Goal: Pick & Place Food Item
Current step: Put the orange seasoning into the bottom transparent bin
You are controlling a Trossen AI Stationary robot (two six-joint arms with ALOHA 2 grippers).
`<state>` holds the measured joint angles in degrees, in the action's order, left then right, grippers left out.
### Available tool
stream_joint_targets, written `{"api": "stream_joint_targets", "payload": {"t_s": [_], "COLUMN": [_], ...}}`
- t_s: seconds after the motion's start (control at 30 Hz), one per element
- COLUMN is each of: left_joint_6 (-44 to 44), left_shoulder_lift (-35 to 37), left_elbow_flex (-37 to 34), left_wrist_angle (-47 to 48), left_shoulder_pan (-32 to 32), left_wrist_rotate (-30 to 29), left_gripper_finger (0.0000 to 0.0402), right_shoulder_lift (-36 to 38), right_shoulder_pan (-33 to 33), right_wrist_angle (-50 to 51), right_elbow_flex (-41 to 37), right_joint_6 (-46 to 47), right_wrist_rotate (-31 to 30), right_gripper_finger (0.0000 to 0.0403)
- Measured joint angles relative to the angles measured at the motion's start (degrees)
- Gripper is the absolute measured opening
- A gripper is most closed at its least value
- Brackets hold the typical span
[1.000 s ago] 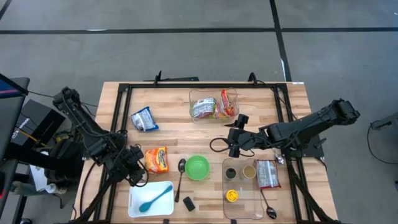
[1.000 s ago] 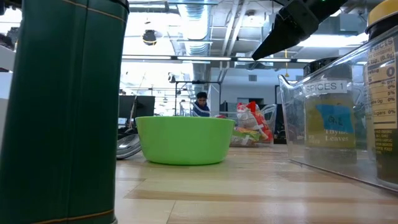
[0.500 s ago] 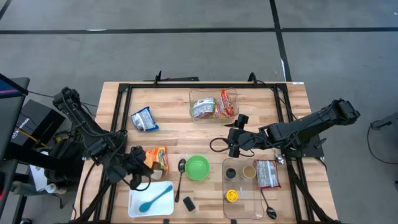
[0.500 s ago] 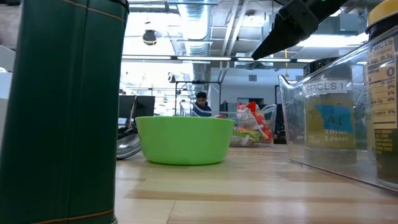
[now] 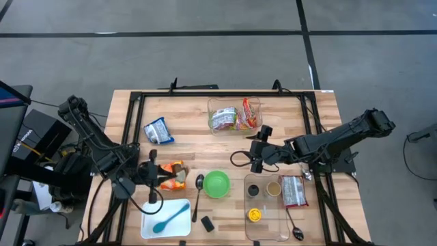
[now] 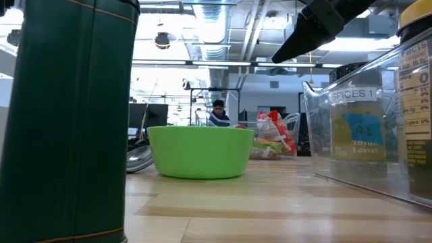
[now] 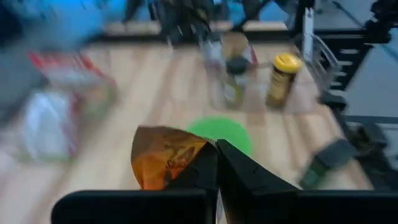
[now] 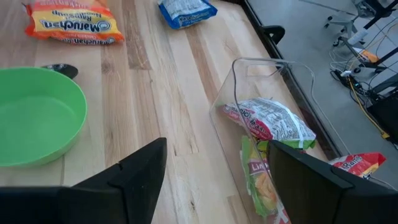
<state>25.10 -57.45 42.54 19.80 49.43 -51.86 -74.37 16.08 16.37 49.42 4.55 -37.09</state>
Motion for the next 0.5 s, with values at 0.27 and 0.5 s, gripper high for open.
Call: {"api": "stream_joint_targets", "payload": {"t_s": [0.27, 0.5], "left_joint_6": [-9.8, -8.2], "left_shoulder_lift": [0.0, 0.0], "left_elbow_flex": [0.0, 0.0], "left_wrist_angle": [-5.8, -7.4], "left_shoulder_pan": [-1.8, -11.1], "left_wrist_rotate": [-5.6, 4.1], "left_gripper_finger": [0.0, 0.0], "right_shoulder_lift": [0.0, 0.0], "right_shoulder_pan": [0.0, 0.0], "right_wrist_angle": [-6.4, -10.3], "right_elbow_flex": [0.0, 0.0], "right_joint_6": [0.0, 0.0], "right_wrist_rotate": [0.0, 0.0], "right_gripper_finger": [0.027, 0.027]}}
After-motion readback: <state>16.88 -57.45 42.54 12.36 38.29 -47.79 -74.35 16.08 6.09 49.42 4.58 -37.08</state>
